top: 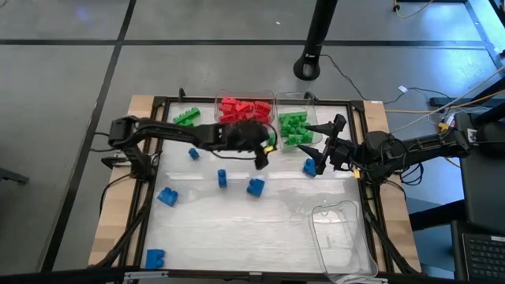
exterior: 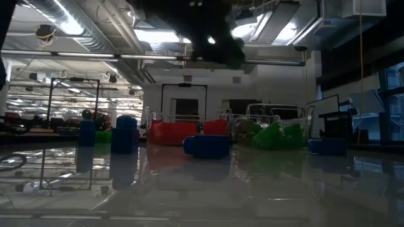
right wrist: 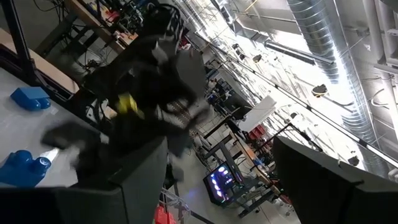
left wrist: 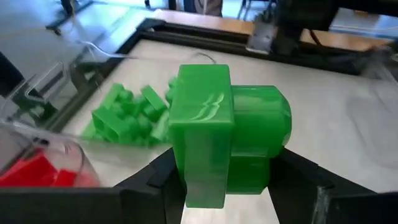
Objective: Sort blocks
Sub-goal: Put the green game piece into the top right transparent bin
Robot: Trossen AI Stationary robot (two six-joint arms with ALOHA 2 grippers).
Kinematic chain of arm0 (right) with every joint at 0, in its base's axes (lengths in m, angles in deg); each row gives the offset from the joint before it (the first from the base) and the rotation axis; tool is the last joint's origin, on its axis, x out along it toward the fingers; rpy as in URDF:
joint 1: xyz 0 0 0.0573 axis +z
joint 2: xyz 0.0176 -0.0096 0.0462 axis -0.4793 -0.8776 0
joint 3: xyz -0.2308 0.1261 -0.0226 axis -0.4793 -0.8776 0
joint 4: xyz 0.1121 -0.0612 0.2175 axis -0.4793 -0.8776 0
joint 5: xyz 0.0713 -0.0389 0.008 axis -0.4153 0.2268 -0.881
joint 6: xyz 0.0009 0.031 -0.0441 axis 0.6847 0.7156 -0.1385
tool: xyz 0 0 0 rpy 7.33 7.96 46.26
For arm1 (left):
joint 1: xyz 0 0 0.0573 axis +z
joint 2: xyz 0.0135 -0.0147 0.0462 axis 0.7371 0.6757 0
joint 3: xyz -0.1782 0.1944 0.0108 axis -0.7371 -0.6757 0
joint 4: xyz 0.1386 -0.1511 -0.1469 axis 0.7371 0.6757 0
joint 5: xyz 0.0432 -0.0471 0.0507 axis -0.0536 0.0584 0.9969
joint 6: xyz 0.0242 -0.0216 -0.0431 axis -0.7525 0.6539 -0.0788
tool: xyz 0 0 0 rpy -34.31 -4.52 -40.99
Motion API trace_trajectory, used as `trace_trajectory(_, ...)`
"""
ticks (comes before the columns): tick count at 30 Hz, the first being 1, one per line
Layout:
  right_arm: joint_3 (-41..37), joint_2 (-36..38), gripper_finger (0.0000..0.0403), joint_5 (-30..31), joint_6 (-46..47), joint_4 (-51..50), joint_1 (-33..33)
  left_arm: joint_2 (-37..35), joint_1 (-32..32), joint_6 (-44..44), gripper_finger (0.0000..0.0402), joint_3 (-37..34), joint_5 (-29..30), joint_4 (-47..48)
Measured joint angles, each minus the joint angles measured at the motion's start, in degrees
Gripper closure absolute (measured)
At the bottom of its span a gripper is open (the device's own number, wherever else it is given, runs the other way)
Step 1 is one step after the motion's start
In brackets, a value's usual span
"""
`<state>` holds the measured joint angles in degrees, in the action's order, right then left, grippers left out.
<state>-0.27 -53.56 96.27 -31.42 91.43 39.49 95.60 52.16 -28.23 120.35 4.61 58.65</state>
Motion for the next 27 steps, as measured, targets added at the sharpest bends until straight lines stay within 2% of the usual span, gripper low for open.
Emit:
trace_trajectory(7,0.0,0.0,0.0114,0.0,-0.4,0.0,0.0,9.3,6.8,-3.5,0.0231,3.0,-0.7,-11.9)
trace_trajectory(16,0.0,0.0,0.0114,0.0,-3.2,0.5,0.0,22.2,11.9,-2.6,0.0231,15.5,-6.7,-13.4)
trace_trajectory(20,0.0,0.0,0.0114,0.0,-3.2,-0.8,0.0,24.6,12.7,3.6,0.023,16.6,-6.7,-17.9)
trace_trajectory(23,0.0,0.0,0.0114,0.0,-3.2,-1.0,0.0,24.9,13.1,4.5,0.0216,16.6,-6.7,-19.2)
trace_trajectory(27,0.0,0.0,0.0114,0.0,-3.1,-1.0,0.0,24.9,13.4,4.3,0.0173,16.6,-7.4,-17.1)
